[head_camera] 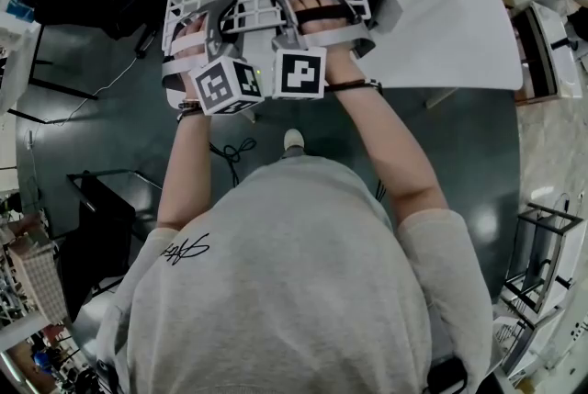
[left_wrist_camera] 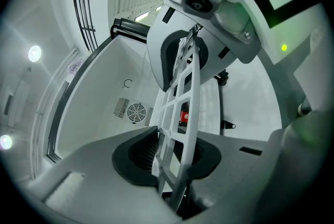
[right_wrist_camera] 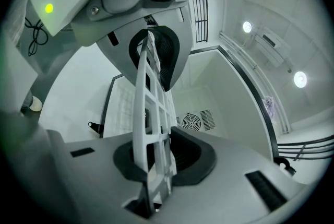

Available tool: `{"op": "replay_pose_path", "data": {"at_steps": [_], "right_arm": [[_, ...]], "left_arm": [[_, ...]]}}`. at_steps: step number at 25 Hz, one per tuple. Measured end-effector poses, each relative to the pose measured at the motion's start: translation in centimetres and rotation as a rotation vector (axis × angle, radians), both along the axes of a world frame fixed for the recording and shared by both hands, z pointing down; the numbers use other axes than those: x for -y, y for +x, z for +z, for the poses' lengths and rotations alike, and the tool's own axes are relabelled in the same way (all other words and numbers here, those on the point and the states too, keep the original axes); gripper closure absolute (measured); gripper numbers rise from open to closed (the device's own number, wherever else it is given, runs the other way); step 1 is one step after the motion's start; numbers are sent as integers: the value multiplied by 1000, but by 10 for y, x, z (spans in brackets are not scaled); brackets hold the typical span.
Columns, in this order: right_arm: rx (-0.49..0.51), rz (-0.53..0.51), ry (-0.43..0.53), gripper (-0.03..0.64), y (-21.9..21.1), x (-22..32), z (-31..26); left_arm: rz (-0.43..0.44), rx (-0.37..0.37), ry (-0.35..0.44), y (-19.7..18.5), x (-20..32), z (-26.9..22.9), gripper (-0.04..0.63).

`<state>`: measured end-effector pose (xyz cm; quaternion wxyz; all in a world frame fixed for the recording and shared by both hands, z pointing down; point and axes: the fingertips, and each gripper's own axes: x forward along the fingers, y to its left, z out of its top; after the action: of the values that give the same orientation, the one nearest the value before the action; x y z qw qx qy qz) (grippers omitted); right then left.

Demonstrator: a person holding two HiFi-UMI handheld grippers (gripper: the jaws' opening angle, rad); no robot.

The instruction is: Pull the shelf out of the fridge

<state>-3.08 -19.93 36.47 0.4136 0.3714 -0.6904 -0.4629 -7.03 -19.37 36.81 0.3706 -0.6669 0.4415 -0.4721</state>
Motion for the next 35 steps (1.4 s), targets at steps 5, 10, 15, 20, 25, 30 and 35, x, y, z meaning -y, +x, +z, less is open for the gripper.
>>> {"op": "replay_pose_path", "data": {"at_steps": [5, 10, 15, 20, 25, 30, 35], "right_arm": [[4, 1, -6, 569, -1, -2, 2], [-6, 7, 12, 569, 1, -3, 1], [2, 2, 15, 569, 1, -6, 2], [-6, 0, -2, 569, 0, -13, 6], [8, -11, -19, 569, 1, -21, 20], [-7, -14, -33, 569, 2, -28, 26], [-15, -16, -51, 569, 4, -36, 36]], "left_arm": [[3, 0, 2, 0, -1, 1, 522], [5, 1, 5, 0, -3, 1, 522], [7, -1, 6, 2, -6, 2, 522], [8, 10, -5, 0, -12, 5, 522], [12, 41, -29, 2, -20, 16, 525], [12, 25, -43, 3, -27, 23, 525], [12, 20, -57, 5, -35, 32, 525]]}}
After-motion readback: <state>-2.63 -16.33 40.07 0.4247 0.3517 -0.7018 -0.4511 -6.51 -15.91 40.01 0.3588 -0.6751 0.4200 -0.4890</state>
